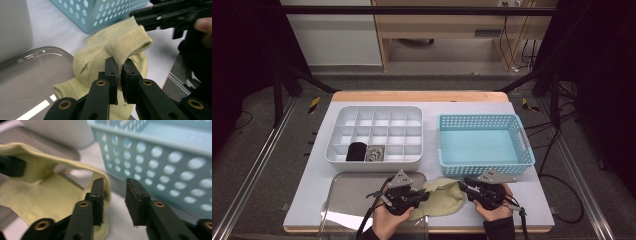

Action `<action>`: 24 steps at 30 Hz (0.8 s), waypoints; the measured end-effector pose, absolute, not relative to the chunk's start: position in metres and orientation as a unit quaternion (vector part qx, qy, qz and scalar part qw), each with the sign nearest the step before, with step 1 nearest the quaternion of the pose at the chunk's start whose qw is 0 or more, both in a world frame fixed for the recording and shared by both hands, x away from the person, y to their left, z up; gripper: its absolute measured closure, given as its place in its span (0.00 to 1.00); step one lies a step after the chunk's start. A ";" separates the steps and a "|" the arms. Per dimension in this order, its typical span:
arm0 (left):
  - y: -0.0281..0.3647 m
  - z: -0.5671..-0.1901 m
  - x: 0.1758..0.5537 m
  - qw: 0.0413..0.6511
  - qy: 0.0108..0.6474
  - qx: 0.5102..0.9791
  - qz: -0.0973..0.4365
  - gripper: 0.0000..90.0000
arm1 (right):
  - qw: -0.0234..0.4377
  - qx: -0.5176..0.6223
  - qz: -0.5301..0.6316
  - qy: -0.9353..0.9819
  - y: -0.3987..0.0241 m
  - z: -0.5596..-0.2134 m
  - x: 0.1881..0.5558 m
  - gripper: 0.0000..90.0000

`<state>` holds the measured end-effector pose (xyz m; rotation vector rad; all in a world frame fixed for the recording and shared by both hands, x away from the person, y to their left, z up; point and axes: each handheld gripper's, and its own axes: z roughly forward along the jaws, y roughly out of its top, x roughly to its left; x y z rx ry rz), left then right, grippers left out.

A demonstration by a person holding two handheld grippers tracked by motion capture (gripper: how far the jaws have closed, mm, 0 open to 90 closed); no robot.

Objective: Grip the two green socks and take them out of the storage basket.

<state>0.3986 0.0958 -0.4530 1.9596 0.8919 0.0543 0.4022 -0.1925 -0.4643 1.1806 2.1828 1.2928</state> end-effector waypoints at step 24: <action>0.103 -0.446 0.402 0.497 0.369 0.785 0.024 0.90 | 0.160 0.378 0.423 0.808 -0.175 -0.482 0.388 0.96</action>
